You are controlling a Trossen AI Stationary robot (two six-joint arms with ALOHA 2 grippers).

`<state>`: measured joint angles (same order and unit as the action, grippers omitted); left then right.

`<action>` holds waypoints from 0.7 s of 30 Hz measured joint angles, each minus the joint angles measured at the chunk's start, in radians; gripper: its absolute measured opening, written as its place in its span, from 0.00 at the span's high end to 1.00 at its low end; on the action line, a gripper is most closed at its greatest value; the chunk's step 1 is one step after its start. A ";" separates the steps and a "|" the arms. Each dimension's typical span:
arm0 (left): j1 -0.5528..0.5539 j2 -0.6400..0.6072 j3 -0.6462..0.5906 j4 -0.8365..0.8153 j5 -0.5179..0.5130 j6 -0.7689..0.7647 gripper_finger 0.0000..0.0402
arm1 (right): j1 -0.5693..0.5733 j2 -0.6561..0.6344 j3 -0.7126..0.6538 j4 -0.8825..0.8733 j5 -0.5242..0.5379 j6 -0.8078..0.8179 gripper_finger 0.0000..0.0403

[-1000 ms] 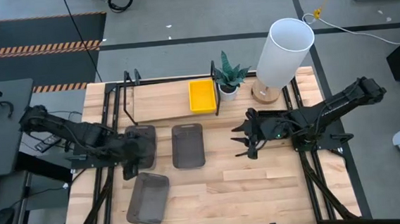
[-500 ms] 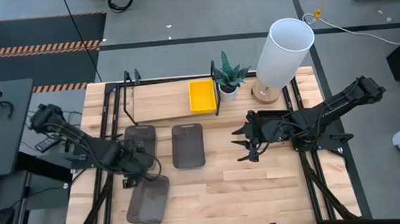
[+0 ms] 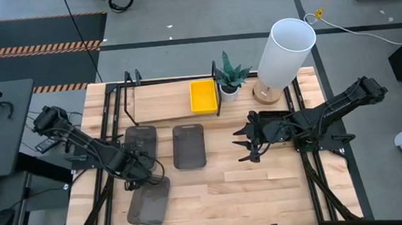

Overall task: Stack baskets on shelf by color
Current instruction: Stack the top left gray bin on the top of the top gray bin

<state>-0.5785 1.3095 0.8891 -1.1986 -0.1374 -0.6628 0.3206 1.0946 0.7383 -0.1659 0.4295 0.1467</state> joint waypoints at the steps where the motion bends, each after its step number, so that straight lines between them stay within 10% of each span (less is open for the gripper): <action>1: 0.000 0.000 -0.017 0.018 0.010 0.000 0.45 | 0.000 0.000 0.000 0.000 0.000 0.000 0.65; 21: 0.022 -0.001 -0.076 0.035 0.086 0.026 0.97 | 0.000 0.000 0.000 0.004 -0.001 0.001 0.65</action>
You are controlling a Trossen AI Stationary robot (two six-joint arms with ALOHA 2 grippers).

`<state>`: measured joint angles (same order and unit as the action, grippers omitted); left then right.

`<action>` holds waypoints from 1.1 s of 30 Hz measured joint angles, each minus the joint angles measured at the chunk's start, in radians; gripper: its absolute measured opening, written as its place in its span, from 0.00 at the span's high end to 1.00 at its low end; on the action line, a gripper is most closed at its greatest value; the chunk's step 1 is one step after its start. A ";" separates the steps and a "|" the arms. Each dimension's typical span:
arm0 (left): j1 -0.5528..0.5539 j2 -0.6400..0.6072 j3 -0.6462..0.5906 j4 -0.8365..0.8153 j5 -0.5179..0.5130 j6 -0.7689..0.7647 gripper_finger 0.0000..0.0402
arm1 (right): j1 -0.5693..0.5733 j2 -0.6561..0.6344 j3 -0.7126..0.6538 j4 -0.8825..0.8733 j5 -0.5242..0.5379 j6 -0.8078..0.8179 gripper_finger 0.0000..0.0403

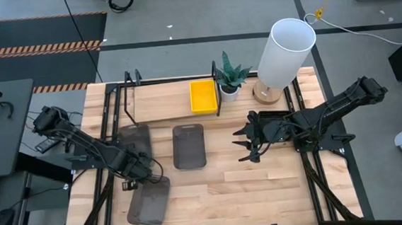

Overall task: Stack baskets on shelf by color
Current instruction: Stack the top left gray bin on the top of the top gray bin

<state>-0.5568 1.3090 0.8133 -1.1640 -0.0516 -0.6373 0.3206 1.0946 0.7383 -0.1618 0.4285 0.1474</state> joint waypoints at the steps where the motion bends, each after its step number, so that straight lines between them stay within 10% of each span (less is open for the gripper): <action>1: -0.001 0.000 0.018 -0.014 -0.011 0.002 0.98 | 0.000 0.000 0.000 0.005 -0.002 0.000 0.65; 20: 0.043 0.022 0.448 -0.114 -0.175 0.021 0.99 | 0.018 0.000 0.000 0.011 -0.003 0.007 0.65; 33: 0.146 0.388 0.762 -0.079 -0.201 0.257 0.99 | 0.018 0.000 0.000 0.011 -0.003 0.007 0.65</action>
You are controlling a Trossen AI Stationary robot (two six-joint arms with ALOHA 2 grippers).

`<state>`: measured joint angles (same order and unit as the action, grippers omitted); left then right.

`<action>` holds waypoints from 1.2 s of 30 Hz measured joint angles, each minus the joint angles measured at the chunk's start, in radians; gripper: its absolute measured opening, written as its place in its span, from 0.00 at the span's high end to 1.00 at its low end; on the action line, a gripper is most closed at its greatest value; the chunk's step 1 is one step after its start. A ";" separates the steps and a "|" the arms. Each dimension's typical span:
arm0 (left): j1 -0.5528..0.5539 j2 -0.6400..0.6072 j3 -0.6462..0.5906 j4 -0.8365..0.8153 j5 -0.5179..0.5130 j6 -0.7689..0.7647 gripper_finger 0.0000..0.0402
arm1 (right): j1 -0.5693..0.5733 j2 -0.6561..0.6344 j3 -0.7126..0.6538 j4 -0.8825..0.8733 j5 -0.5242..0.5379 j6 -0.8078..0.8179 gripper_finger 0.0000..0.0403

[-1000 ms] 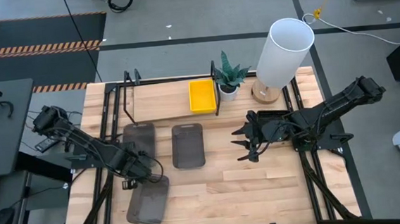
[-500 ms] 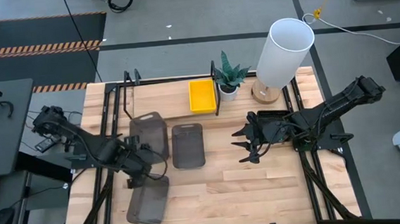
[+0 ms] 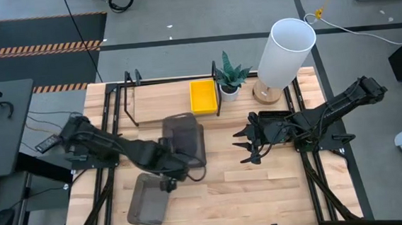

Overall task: Stack baskets on shelf by color
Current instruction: Stack the top left gray bin on the top of the top gray bin

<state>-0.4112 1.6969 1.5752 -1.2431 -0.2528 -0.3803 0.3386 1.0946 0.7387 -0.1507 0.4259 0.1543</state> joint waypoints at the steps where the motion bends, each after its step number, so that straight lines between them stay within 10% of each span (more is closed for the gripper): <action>1: 0.008 0.027 0.032 -0.013 0.013 0.005 0.99 | 0.000 0.000 0.000 0.000 0.000 0.000 0.65; 29: 0.071 0.235 0.202 -0.105 0.112 0.003 0.98 | 0.018 0.000 0.000 0.000 0.000 -0.026 0.65; 36: 0.059 0.235 0.201 -0.093 0.072 0.003 0.67 | 0.018 0.000 0.000 0.000 -0.001 -0.026 0.65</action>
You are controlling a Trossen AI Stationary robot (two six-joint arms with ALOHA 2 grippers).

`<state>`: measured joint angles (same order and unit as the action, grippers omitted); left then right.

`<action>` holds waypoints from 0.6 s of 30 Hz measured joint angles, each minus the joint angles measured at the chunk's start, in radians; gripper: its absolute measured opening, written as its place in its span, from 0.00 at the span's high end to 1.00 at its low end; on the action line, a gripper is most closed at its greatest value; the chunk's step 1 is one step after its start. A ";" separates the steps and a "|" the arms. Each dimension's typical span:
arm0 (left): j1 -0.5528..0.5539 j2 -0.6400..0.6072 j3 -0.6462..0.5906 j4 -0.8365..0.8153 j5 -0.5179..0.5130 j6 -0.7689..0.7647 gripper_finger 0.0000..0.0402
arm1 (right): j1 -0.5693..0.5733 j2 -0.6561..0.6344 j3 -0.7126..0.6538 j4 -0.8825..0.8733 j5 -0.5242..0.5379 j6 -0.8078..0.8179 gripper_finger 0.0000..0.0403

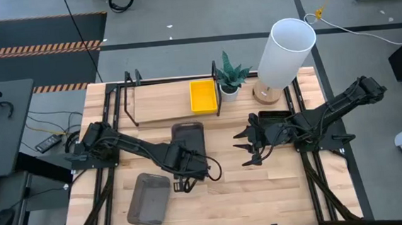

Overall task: Stack baskets on shelf by color
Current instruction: Stack the top left gray bin on the top of the top gray bin, then stack the bottom gray bin on the top of the top gray bins

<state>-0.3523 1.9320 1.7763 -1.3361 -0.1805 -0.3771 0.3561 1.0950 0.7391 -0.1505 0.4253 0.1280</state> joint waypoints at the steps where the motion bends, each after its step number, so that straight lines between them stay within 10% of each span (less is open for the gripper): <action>1: 0.000 0.000 0.000 0.000 0.001 -0.001 0.63 | 0.000 0.000 0.000 0.000 0.000 0.000 0.65; 8: -0.018 -0.004 0.000 -0.028 0.181 -0.043 0.49 | 0.001 0.000 0.000 -0.001 0.000 0.000 0.65; 18: -0.180 -0.004 0.000 -0.100 0.223 -0.116 0.61 | 0.015 0.000 0.000 -0.001 -0.004 0.008 0.65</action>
<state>-0.5328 1.9282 1.7763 -1.4362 0.0427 -0.4935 0.3712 1.0950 0.7391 -0.1516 0.4213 0.1356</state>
